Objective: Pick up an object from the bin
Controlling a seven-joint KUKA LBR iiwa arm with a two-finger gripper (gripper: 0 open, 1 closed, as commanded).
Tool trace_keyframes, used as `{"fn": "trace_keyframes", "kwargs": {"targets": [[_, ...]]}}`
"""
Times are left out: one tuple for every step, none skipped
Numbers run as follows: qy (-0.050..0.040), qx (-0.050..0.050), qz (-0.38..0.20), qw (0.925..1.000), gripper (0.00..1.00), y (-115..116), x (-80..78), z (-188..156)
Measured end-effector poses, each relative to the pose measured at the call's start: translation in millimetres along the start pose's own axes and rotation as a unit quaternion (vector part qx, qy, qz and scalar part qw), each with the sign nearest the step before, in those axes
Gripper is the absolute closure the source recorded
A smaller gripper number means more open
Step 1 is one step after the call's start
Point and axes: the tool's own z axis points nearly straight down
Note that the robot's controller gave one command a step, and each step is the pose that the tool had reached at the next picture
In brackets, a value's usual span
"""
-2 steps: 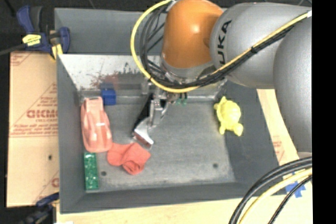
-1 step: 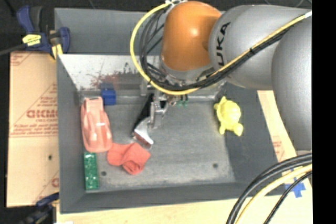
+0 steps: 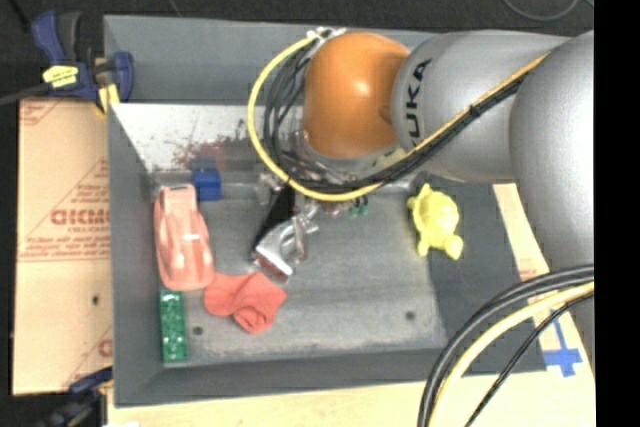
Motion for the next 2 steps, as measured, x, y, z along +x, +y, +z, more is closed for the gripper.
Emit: {"fn": "trace_keyframes", "kwargs": {"targets": [[-0.0025, 0.000, -0.087, 0.9962, 0.00, -5, 11.1, 28], [-0.0052, 0.000, -0.119, 0.9928, 1.00, -14, 16.0, 58]]}}
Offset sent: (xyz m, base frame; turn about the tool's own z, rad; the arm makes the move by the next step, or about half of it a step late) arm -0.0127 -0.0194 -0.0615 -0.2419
